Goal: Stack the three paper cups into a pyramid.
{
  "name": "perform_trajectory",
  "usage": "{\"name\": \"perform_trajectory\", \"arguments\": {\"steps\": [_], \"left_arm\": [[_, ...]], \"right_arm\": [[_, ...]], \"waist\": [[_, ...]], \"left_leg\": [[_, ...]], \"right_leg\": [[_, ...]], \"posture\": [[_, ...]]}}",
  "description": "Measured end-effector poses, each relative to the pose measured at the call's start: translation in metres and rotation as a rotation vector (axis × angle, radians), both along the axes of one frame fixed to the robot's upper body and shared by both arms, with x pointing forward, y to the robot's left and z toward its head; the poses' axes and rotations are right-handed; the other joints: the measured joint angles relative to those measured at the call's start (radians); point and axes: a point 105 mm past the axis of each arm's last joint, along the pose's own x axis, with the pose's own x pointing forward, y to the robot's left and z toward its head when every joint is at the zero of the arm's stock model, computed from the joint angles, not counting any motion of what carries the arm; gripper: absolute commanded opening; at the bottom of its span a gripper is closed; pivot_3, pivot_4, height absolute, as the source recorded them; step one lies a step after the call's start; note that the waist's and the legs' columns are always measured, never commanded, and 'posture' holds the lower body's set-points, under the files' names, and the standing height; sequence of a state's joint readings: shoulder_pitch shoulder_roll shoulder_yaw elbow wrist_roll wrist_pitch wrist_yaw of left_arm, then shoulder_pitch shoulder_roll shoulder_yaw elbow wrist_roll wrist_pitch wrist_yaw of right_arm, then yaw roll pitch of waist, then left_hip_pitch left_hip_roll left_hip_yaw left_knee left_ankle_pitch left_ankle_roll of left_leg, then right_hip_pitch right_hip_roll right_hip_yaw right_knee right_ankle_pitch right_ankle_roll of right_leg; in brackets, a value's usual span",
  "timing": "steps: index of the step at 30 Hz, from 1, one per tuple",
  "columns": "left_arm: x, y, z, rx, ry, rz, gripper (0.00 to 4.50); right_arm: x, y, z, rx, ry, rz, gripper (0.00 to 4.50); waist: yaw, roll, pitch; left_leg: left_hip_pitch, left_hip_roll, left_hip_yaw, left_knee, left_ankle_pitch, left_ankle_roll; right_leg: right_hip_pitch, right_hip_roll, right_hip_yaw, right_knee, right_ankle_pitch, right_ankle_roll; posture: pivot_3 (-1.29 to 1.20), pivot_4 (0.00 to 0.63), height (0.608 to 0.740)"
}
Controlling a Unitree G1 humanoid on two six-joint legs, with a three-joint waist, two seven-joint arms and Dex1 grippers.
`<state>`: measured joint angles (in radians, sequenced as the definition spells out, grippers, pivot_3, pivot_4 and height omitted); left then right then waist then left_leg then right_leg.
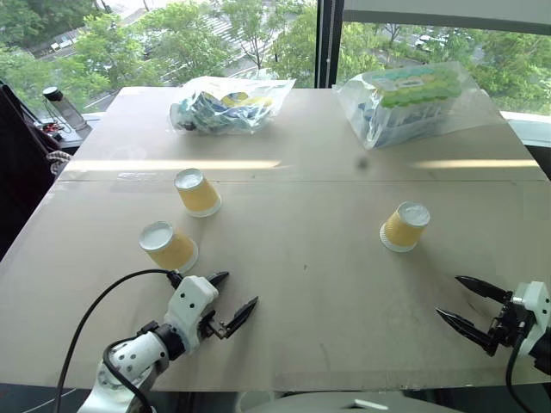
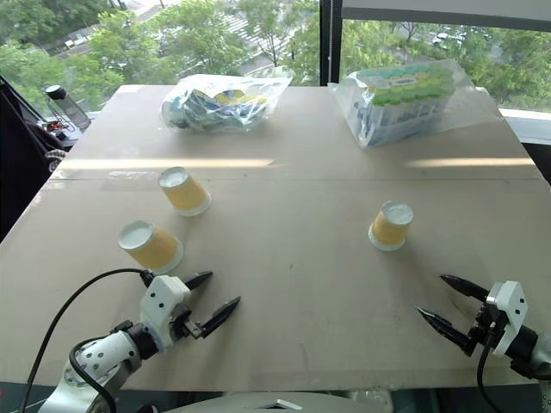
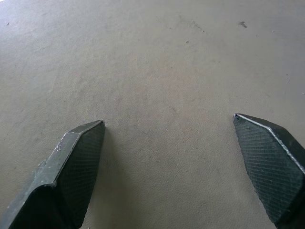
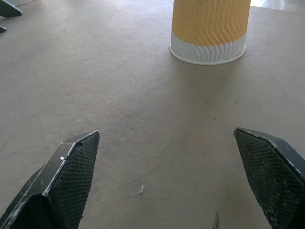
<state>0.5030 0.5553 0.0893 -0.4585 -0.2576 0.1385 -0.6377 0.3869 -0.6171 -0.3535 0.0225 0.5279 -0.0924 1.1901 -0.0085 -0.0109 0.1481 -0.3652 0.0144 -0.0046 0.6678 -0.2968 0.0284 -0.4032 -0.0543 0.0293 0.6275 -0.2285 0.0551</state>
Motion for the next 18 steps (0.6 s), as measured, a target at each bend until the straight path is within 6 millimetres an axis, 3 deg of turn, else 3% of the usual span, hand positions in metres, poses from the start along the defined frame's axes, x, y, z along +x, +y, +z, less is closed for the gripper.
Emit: {"name": "perform_trajectory", "arguments": {"steps": [18], "left_arm": [[-0.011, -0.002, 0.003, -0.104, -0.038, 0.046, 4.42]], "right_arm": [[0.017, 0.003, 0.009, 0.001, -0.052, 0.032, 4.50]], "waist": [[0.001, -0.005, 0.003]], "left_leg": [[-0.001, 0.000, 0.000, 0.000, 0.000, 0.000]], "right_leg": [[0.000, 0.000, -0.001, 0.000, 0.001, -0.002]], "posture": [[0.00, 0.150, 0.740]]}}
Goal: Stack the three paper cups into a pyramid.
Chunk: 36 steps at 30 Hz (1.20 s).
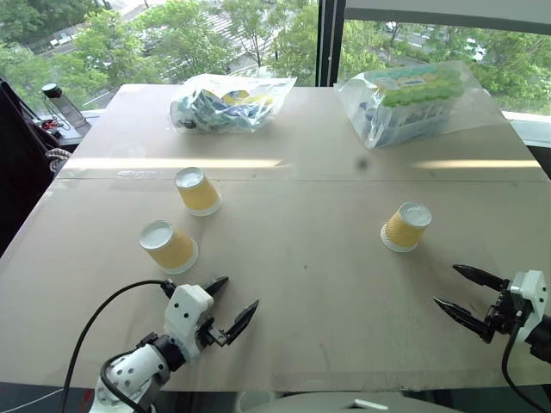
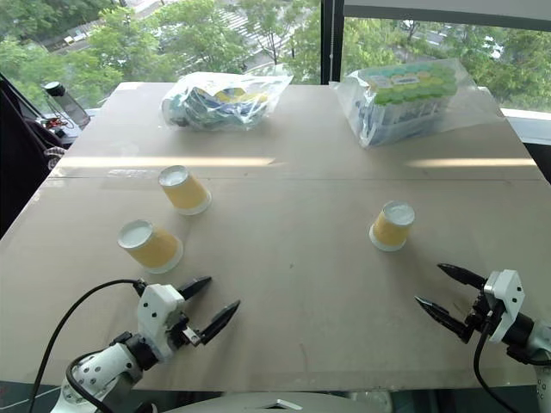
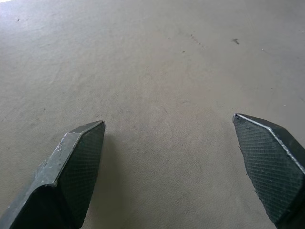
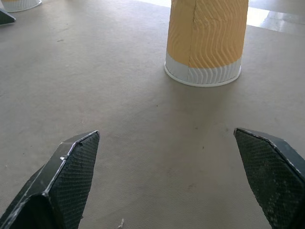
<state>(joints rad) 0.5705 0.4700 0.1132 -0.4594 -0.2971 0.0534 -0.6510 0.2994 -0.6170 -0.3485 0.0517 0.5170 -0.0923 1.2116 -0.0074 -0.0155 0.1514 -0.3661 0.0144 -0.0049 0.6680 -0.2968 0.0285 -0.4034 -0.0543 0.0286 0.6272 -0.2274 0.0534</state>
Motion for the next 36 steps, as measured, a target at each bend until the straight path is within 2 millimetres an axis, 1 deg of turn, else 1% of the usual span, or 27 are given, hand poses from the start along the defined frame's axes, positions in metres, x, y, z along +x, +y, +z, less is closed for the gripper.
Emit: {"name": "perform_trajectory", "arguments": {"steps": [1, 3, 4, 6, 7, 8, 9, 10, 11, 13, 15, 18, 22, 23, 26, 30, 34, 35, 36], "left_arm": [[0.000, 0.000, 0.001, -0.003, -0.009, 0.002, 4.42], [-0.001, 0.000, 0.004, -0.012, -0.047, 0.013, 4.42], [-0.003, 0.000, 0.005, -0.008, -0.083, 0.028, 4.42], [-0.004, 0.001, 0.008, -0.007, -0.117, 0.057, 4.42], [-0.005, 0.007, 0.010, -0.025, -0.147, 0.138, 4.42], [-0.005, 0.018, 0.013, -0.048, -0.176, 0.252, 4.42], [-0.005, 0.030, 0.016, -0.059, -0.206, 0.361, 4.42], [-0.005, 0.034, 0.017, -0.056, -0.214, 0.389, 4.42], [-0.006, 0.045, 0.020, -0.039, -0.243, 0.471, 4.42], [-0.008, 0.062, 0.025, -0.005, -0.282, 0.570, 4.42], [-0.008, 0.073, 0.030, 0.019, -0.315, 0.634, 4.42], [-0.006, 0.076, 0.030, 0.021, -0.324, 0.646, 4.42], [0.018, 0.077, 0.046, 0.014, -0.407, 0.628, 4.42], [0.021, 0.078, 0.047, 0.012, -0.415, 0.625, 4.42], [0.036, 0.078, 0.042, -0.010, -0.396, 0.624, 4.42], [0.051, 0.082, 0.044, -0.035, -0.413, 0.649, 4.42], [0.058, 0.082, 0.045, -0.046, -0.420, 0.652, 4.42], [0.059, 0.082, 0.045, -0.049, -0.422, 0.651, 3.90], [0.060, 0.082, 0.047, -0.050, -0.427, 0.648, 3.66]], "right_arm": [[0.000, 0.001, 0.000, 0.001, -0.001, 0.006, 4.50], [0.000, 0.011, -0.001, 0.010, 0.004, 0.048, 4.50], [-0.002, 0.024, 0.000, 0.023, 0.002, 0.102, 4.50], [-0.005, 0.039, 0.002, 0.044, -0.006, 0.162, 4.50], [-0.006, 0.050, 0.008, 0.066, -0.016, 0.204, 4.50], [-0.008, 0.062, 0.017, 0.091, -0.040, 0.255, 4.50], [-0.010, 0.076, 0.030, 0.124, -0.070, 0.311, 4.50], [-0.011, 0.080, 0.034, 0.133, -0.085, 0.331, 4.50], [-0.011, 0.090, 0.045, 0.159, -0.108, 0.373, 4.50], [-0.012, 0.102, 0.058, 0.193, -0.142, 0.426, 4.50], [-0.012, 0.112, 0.068, 0.218, -0.161, 0.462, 4.50], [-0.008, 0.117, 0.072, 0.231, -0.165, 0.470, 4.50], [-0.002, 0.123, 0.077, 0.243, -0.178, 0.478, 4.50], [-0.002, 0.124, 0.077, 0.246, -0.178, 0.477, 4.50], [-0.002, 0.127, 0.077, 0.262, -0.174, 0.469, 4.50], [-0.002, 0.130, 0.080, 0.266, -0.180, 0.467, 4.50], [-0.001, 0.130, 0.083, 0.274, -0.185, 0.456, 4.50], [-0.001, 0.130, 0.083, 0.277, -0.185, 0.451, 4.50], [-0.001, 0.130, 0.083, 0.278, -0.185, 0.449, 4.50]], "waist": [[0.000, 0.000, 0.000], [0.000, -0.001, 0.000], [-0.003, 0.000, 0.001], [-0.003, 0.000, 0.001], [-0.004, 0.000, 0.001], [-0.005, 0.000, 0.002], [-0.003, -0.003, 0.003], [-0.001, -0.004, 0.004], [0.002, -0.007, 0.005], [0.008, -0.008, 0.005], [0.014, -0.008, 0.005], [0.022, -0.009, 0.005], [0.022, -0.009, 0.005], [0.021, -0.009, 0.005], [0.020, -0.008, 0.005], [0.020, -0.009, 0.005], [0.020, -0.009, 0.005], [0.020, -0.009, 0.005], [0.020, -0.009, 0.005]], "left_leg": [[0.000, 0.000, 0.000, 0.000, 0.000, 0.000], [0.000, 0.000, 0.000, 0.000, 0.000, 0.000], [0.000, 0.000, 0.000, 0.000, 0.000, 0.000], [0.000, 0.001, 0.000, 0.000, 0.000, 0.000], [0.000, 0.001, 0.000, 0.000, 0.000, 0.000], [-0.001, 0.001, 0.000, 0.000, 0.000, 0.000], [-0.001, 0.001, -0.001, 0.001, 0.000, 0.000], [-0.001, 0.001, -0.002, 0.001, 0.000, 0.000], [-0.001, 0.001, -0.003, 0.001, 0.000, 0.000], [-0.002, 0.001, -0.004, 0.002, 0.000, 0.000], [-0.002, 0.001, -0.004, 0.002, 0.000, 0.000], [-0.003, -0.002, -0.003, 0.002, 0.000, 0.000], [-0.003, -0.003, -0.006, 0.002, 0.000, 0.000], [-0.003, -0.003, -0.006, 0.002, 0.000, 0.000], [-0.003, -0.004, -0.006, 0.002, 0.000, 0.000], [-0.003, -0.004, -0.006, 0.002, 0.000, 0.000], [-0.003, -0.004, -0.006, 0.002, 0.000, 0.000], [-0.003, -0.004, -0.006, 0.002, 0.000, 0.000], [-0.003, -0.004, -0.006, 0.002, 0.000, 0.000]], "right_leg": [[0.000, 0.000, 0.000, 0.000, 0.000, 0.000], [0.000, 0.000, 0.000, 0.000, 0.000, 0.000], [0.000, 0.000, 0.000, 0.000, 0.000, 0.000], [0.000, 0.000, 0.000, 0.000, 0.000, 0.000], [0.000, 0.000, 0.000, 0.000, 0.000, 0.000], [0.000, 0.000, 0.001, 0.000, 0.000, 0.000], [0.000, 0.000, -0.001, 0.000, 0.000, 0.001], [0.000, 0.000, -0.001, 0.000, -0.001, 0.002], [0.000, 0.000, -0.003, 0.000, -0.002, 0.003], [0.000, 0.001, -0.003, 0.000, -0.002, 0.003], [0.000, 0.001, -0.004, 0.000, -0.001, 0.003], [0.000, 0.000, -0.003, -0.001, 0.000, 0.000], [0.000, 0.000, -0.005, 0.000, 0.001, -0.001], [0.000, 0.000, -0.005, 0.000, 0.001, -0.001], [0.000, 0.000, -0.005, 0.000, 0.001, 0.000], [0.000, 0.000, -0.005, 0.000, 0.002, 0.001], [0.000, 0.000, -0.005, 0.000, 0.002, 0.001], [0.000, 0.000, -0.005, 0.000, 0.002, 0.001], [0.000, 0.000, -0.005, 0.000, 0.002, 0.001]], "posture": [[0.00, 0.150, 0.740], [0.00, 0.150, 0.740], [0.00, 0.150, 0.740], [0.00, 0.150, 0.740], [0.00, 0.150, 0.740], [0.00, 0.150, 0.740], [0.00, 0.150, 0.740], [0.00, 0.150, 0.740], [0.00, 0.150, 0.740], [0.00, 0.150, 0.740], [0.00, 0.150, 0.740], [0.00, 0.150, 0.740], [0.00, 0.150, 0.740], [0.00, 0.150, 0.740], [0.00, 0.150, 0.740], [0.00, 0.150, 0.740], [0.00, 0.150, 0.740], [0.00, 0.150, 0.740], [0.00, 0.150, 0.740]]}}
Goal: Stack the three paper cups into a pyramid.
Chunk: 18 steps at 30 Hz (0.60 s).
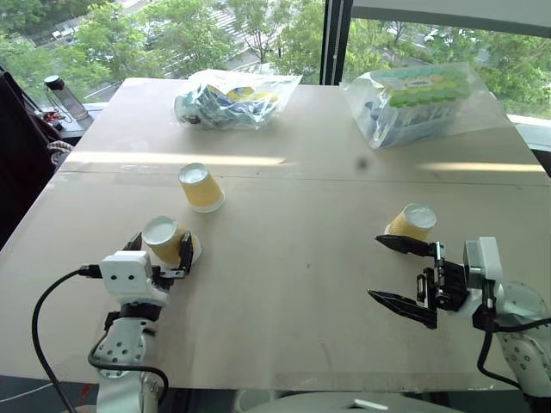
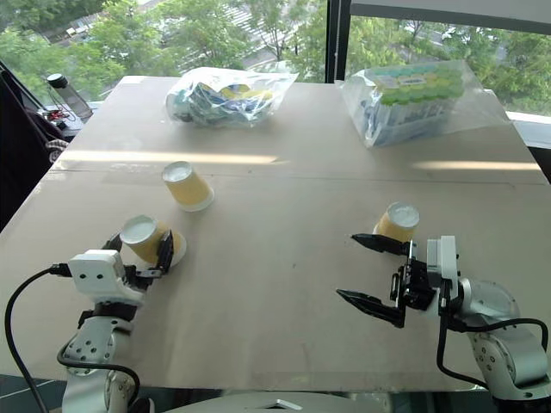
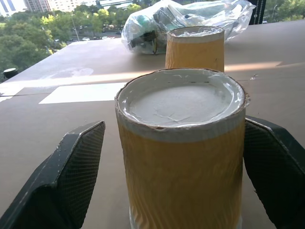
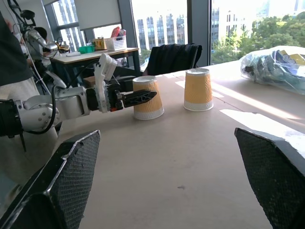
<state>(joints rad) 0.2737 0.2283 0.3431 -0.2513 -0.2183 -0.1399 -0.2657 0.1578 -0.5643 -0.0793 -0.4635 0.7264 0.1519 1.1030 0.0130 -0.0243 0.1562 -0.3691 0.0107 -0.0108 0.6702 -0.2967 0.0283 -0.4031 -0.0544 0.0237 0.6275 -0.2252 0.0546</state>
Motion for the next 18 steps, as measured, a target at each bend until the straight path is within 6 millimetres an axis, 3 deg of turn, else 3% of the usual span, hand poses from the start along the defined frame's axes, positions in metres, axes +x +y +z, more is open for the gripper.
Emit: {"name": "perform_trajectory", "arguments": {"steps": [3, 7, 9, 13, 18], "left_arm": [[0.002, 0.000, 0.004, 0.012, -0.009, -0.006, 2.41], [0.005, -0.002, 0.004, 0.026, 0.002, -0.032, 2.41], [0.010, -0.013, 0.005, 0.040, 0.016, -0.100, 2.41], [0.030, -0.067, 0.023, 0.033, 0.002, -0.404, 2.41], [0.065, -0.136, 0.052, -0.001, -0.037, -0.714, 2.41]], "right_arm": [[0.000, 0.000, 0.001, 0.004, 0.000, -0.009, 4.50], [0.002, -0.004, 0.003, 0.016, -0.003, -0.053, 4.50], [0.005, -0.006, 0.005, 0.045, -0.009, -0.095, 4.50], [0.011, -0.020, 0.010, 0.094, -0.013, -0.221, 4.50], [0.010, -0.032, -0.007, 0.038, 0.024, -0.367, 4.50]], "waist": [[0.000, 0.000, 0.000], [0.000, 0.000, 0.000], [0.002, 0.000, 0.000], [0.009, 0.000, 0.000], [0.003, 0.001, -0.001]], "left_leg": [[0.000, 0.000, 0.000, 0.000, 0.000, 0.000], [0.000, 0.000, 0.000, 0.000, 0.000, 0.000], [0.000, 0.000, 0.000, 0.000, 0.000, 0.000], [-0.001, 0.000, -0.001, 0.001, 0.000, 0.000], [0.000, -0.003, 0.000, 0.001, 0.000, 0.000]], "right_leg": [[0.000, 0.000, 0.000, 0.000, 0.000, 0.000], [0.000, 0.000, 0.000, 0.000, 0.000, 0.000], [0.000, 0.000, 0.000, 0.000, 0.000, 0.000], [0.000, -0.001, -0.001, 0.001, 0.000, 0.000], [0.000, 0.000, 0.000, 0.002, 0.001, 0.002]], "posture": [[0.00, 0.150, 0.740], [0.00, 0.150, 0.740], [0.00, 0.150, 0.740], [0.00, 0.150, 0.740], [0.00, 0.150, 0.740]]}}
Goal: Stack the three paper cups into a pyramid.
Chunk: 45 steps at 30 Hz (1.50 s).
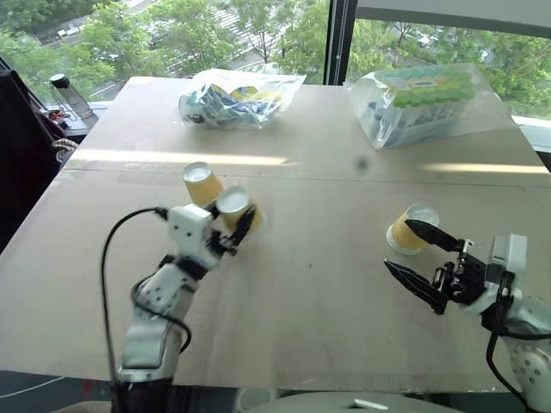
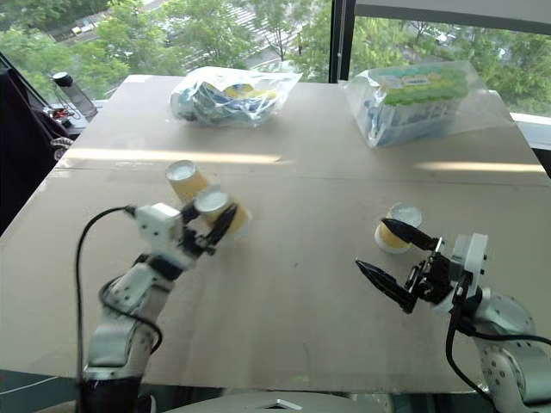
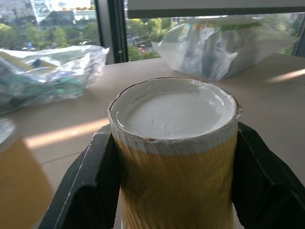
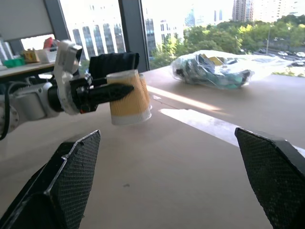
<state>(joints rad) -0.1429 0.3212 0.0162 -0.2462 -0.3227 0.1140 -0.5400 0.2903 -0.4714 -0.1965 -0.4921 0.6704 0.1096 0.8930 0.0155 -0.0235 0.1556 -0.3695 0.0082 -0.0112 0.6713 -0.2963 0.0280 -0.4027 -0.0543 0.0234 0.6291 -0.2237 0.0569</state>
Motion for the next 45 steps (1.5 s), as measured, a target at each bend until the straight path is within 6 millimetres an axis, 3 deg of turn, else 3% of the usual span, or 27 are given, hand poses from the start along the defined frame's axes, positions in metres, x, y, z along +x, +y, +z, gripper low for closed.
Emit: {"name": "perform_trajectory", "arguments": {"steps": [2, 7, 18, 22, 23, 25, 30, 34, 38, 41, 45], "left_arm": [[0.019, -0.024, 0.004, -0.001, 0.007, -0.070, 2.41], [0.052, -0.051, -0.009, 0.042, 0.068, -0.137, 2.41], [0.048, -0.050, -0.032, 0.085, 0.110, -0.183, 2.41], [0.046, -0.051, -0.032, 0.077, 0.106, -0.179, 4.15], [0.046, -0.051, -0.031, 0.077, 0.101, -0.174, 4.39], [0.046, -0.052, -0.024, 0.081, 0.072, -0.168, 4.39], [0.028, -0.057, 0.011, 0.055, -0.053, -0.239, 4.39], [0.005, -0.054, 0.029, 0.024, -0.059, -0.303, 4.39], [-0.024, -0.053, 0.030, 0.087, 0.033, -0.455, 4.39], [-0.045, -0.050, 0.021, 0.192, 0.161, -0.585, 4.39], [-0.053, -0.054, 0.025, 0.203, 0.210, -0.640, 4.39]], "right_arm": [[0.001, -0.004, -0.005, -0.027, 0.016, -0.064, 4.50], [0.000, -0.007, -0.011, -0.074, 0.031, -0.126, 4.50], [0.000, 0.001, 0.008, -0.036, -0.070, -0.108, 4.50], [0.000, 0.002, 0.009, -0.036, -0.073, -0.107, 4.50], [0.001, 0.002, 0.009, -0.039, -0.075, -0.111, 4.50], [0.006, -0.001, 0.008, -0.063, -0.088, -0.136, 4.50], [0.027, -0.019, 0.000, -0.145, -0.103, -0.290, 4.50], [0.036, -0.024, 0.001, -0.162, -0.104, -0.342, 4.50], [0.049, -0.026, -0.001, -0.150, -0.066, -0.379, 4.50], [0.055, -0.027, -0.011, -0.159, -0.022, -0.387, 4.50], [0.058, -0.026, -0.014, -0.153, 0.003, -0.381, 4.50]], "waist": [[-0.007, 0.001, -0.001], [-0.014, 0.001, -0.001], [-0.018, 0.001, -0.001], [-0.009, 0.001, -0.001], [-0.007, 0.001, -0.001], [-0.005, 0.001, -0.001], [-0.004, 0.001, -0.001], [-0.006, 0.002, 0.000], [-0.011, 0.003, 0.000], [-0.008, 0.003, 0.001], [-0.006, 0.003, 0.001]], "left_leg": [[0.002, 0.000, 0.001, 0.000, 0.000, 0.000], [0.001, 0.000, 0.002, 0.000, 0.000, 0.000], [0.001, 0.000, -0.001, -0.001, 0.000, 0.000], [0.001, 0.000, -0.001, 0.000, 0.000, 0.000], [0.001, 0.000, -0.001, 0.000, 0.000, 0.000], [0.001, 0.000, -0.001, 0.000, 0.000, 0.000], [0.001, 0.000, -0.001, 0.000, 0.000, 0.000], [0.001, 0.001, -0.001, 0.000, 0.000, 0.000], [0.002, 0.001, -0.001, 0.000, 0.000, 0.000], [0.003, 0.001, 0.000, 0.000, 0.000, 0.000], [0.003, 0.001, 0.001, 0.001, 0.000, 0.000]], "right_leg": [[0.000, 0.000, 0.002, 0.001, 0.000, 0.000], [0.000, 0.003, 0.002, 0.002, 0.000, 0.000], [0.000, 0.002, 0.002, 0.002, 0.000, 0.000], [0.000, 0.002, 0.002, 0.002, 0.000, 0.000], [0.000, 0.002, 0.002, 0.002, 0.000, 0.000], [0.000, 0.002, 0.002, 0.003, 0.000, 0.000], [-0.001, 0.002, 0.003, 0.003, 0.000, 0.000], [-0.001, 0.002, 0.003, 0.004, 0.000, 0.000], [-0.001, 0.002, 0.003, 0.005, 0.000, 0.000], [-0.001, 0.002, 0.003, 0.006, -0.002, -0.002], [-0.001, 0.002, 0.004, 0.006, -0.002, -0.002]], "posture": [[0.00, 0.150, 0.740], [0.00, 0.150, 0.740], [0.00, 0.150, 0.740], [0.00, 0.150, 0.740], [0.00, 0.150, 0.740], [0.00, 0.150, 0.740], [0.00, 0.150, 0.740], [0.00, 0.150, 0.740], [0.00, 0.150, 0.740], [0.00, 0.150, 0.740], [0.00, 0.150, 0.740]]}}
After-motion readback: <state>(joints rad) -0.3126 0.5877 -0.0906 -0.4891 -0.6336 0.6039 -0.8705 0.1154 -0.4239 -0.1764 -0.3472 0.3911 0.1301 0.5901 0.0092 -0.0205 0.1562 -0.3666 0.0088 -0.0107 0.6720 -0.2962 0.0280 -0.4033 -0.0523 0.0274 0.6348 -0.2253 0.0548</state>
